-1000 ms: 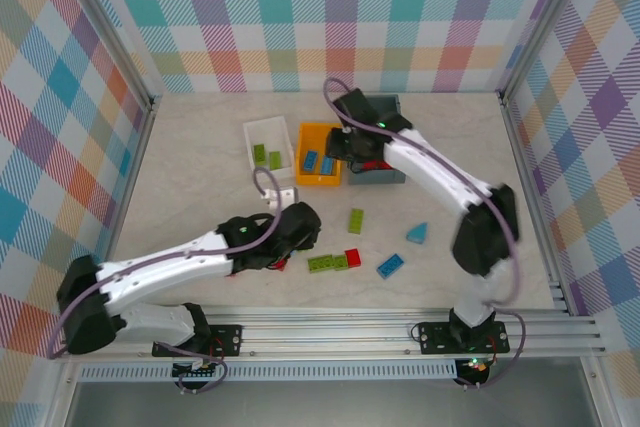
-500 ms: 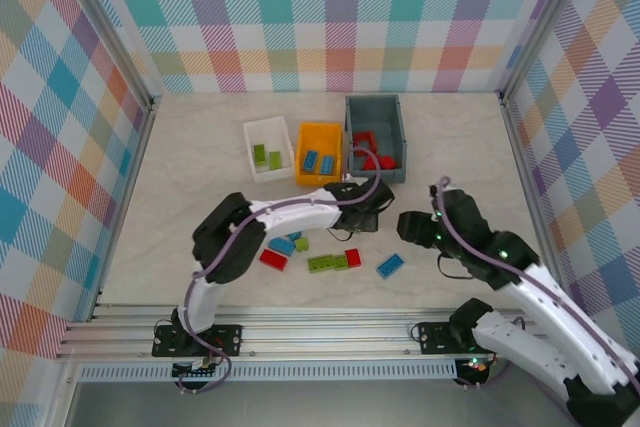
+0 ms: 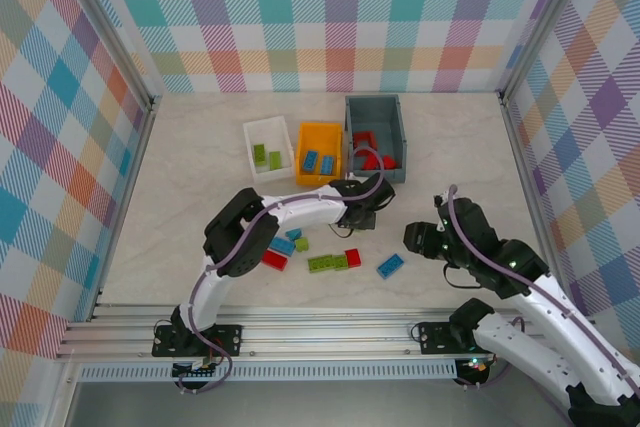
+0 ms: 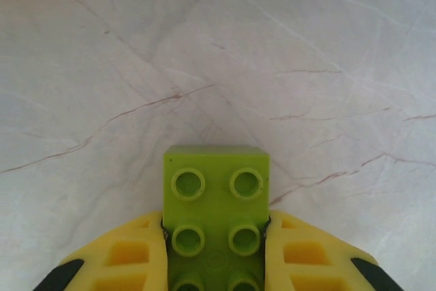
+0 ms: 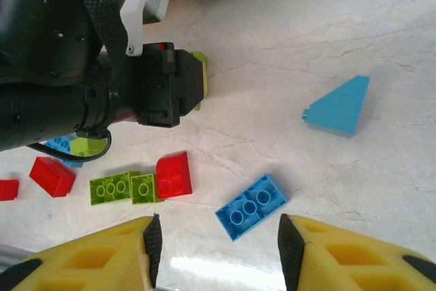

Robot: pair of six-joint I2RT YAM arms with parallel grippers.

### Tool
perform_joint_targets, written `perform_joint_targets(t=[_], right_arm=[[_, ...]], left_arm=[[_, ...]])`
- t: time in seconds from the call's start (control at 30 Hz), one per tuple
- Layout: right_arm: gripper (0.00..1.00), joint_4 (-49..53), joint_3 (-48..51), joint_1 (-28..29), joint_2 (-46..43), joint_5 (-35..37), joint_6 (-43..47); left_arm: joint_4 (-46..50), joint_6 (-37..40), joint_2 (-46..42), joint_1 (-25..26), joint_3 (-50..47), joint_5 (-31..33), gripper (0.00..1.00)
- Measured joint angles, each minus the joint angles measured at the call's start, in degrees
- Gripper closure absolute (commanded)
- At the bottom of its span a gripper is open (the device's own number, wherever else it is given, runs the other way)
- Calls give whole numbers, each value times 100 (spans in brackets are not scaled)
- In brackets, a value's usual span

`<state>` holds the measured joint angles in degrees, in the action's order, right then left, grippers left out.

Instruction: Sort the legos into containers by color

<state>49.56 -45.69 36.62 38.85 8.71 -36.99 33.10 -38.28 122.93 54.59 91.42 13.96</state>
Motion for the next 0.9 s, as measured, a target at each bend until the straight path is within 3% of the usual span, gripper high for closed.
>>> perform_joint_targets(t=[0.17, 0.3, 0.4, 0.63, 0.9], right_arm=[[51, -457, 0, 120, 520, -422, 319], [51, -1097, -46, 743, 1386, -511, 507], [51, -1624, -251, 1335, 2238, -468, 619], [51, -2817, -1008, 2092, 3630, -313, 643], [51, -3797, -1517, 2094, 4581, -122, 636]], left_arm=[[262, -2, -1001, -304, -560, 59, 83], [297, 52, -1982, -1141, -769, -11, 83], [280, 195, -2236, -1912, -754, -138, 83], [273, 527, -1311, -3204, -247, -426, 84], [339, 691, 131, -3676, 1200, -730, 83]])
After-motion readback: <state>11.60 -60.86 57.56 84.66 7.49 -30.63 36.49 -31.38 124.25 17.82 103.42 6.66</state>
